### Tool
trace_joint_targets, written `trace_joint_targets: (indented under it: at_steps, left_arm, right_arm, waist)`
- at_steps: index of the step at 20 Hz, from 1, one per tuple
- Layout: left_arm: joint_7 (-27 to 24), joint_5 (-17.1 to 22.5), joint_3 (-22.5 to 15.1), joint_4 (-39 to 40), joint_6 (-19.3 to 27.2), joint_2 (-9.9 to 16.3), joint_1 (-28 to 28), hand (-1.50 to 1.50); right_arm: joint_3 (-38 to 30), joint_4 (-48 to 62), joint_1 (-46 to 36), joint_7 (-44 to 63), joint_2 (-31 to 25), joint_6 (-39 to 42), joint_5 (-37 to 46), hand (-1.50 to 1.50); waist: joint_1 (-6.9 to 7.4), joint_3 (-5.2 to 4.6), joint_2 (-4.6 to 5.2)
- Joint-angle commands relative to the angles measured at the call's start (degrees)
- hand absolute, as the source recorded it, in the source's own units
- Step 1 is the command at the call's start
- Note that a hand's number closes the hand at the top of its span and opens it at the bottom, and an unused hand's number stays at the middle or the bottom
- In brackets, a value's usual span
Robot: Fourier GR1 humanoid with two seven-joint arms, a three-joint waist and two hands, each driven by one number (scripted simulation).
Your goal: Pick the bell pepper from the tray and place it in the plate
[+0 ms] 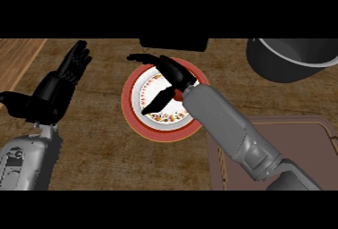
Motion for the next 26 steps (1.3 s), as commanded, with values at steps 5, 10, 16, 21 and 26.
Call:
trace_joint_targets:
  at_steps: [5, 10, 16, 21, 26]
  left_arm:
    - [1.04, 0.95, 2.79, -1.22, -0.39, 2.15, -0.24, 0.0]
    - [0.98, 1.08, 2.12, -2.92, -1.02, 1.7, 2.99, 0.0]
    - [-2.81, -1.24, 1.24, 1.49, 0.5, -0.03, 1.41, 0.0]
    - [-1.12, -0.41, 1.59, -1.51, 0.52, 0.09, 1.51, 0.0]
    - [1.25, -1.42, -0.35, -3.14, 1.02, -1.0, 2.07, 0.0]
  right_arm:
    - [-7.92, 6.99, -4.93, -2.55, 0.0, 2.44, -10.88, -1.5]
    - [-14.16, 15.34, -8.64, -5.81, -6.11, 10.67, -11.4, -1.5]
    - [-15.5, 19.35, -5.23, -15.46, -12.82, 19.04, -10.78, -1.5]
    - [-15.98, 22.46, -7.78, -16.88, -19.95, 25.59, -9.75, -1.5]
    - [-15.62, 24.67, -7.41, -20.09, -23.38, 28.41, -8.13, -1.5]
  waist:
    - [-2.11, -0.01, -0.24]
    - [-2.4, 0.01, -0.05]
    - [-2.73, 0.03, 0.61]
    - [-1.59, 0.08, 0.78]
    - [-1.19, 0.14, 0.74]
